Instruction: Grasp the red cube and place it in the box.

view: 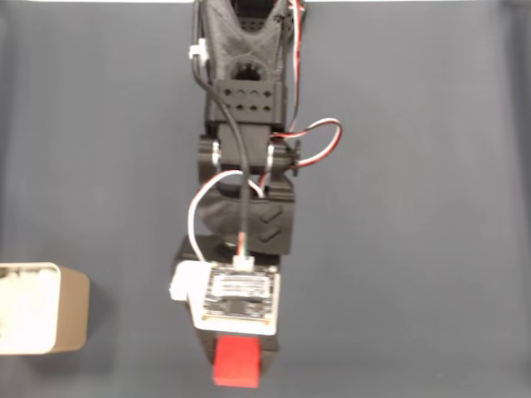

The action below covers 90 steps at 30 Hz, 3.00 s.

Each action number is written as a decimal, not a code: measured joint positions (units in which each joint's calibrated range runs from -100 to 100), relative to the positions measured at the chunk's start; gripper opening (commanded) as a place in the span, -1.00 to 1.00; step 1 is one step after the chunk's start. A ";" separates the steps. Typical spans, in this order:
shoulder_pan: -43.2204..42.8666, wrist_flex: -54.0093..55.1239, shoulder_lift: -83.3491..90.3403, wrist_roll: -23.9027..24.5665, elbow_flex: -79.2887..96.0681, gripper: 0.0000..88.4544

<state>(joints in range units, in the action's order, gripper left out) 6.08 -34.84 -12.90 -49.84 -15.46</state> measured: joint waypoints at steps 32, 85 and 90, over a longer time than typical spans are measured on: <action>15.21 0.95 0.00 -0.59 -0.27 -1.00; 26.48 1.27 -13.63 -0.98 -11.93 -1.00; 26.48 1.27 -13.63 -0.98 -11.93 -1.00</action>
<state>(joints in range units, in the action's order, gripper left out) 32.57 -33.57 -26.53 -50.82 -27.40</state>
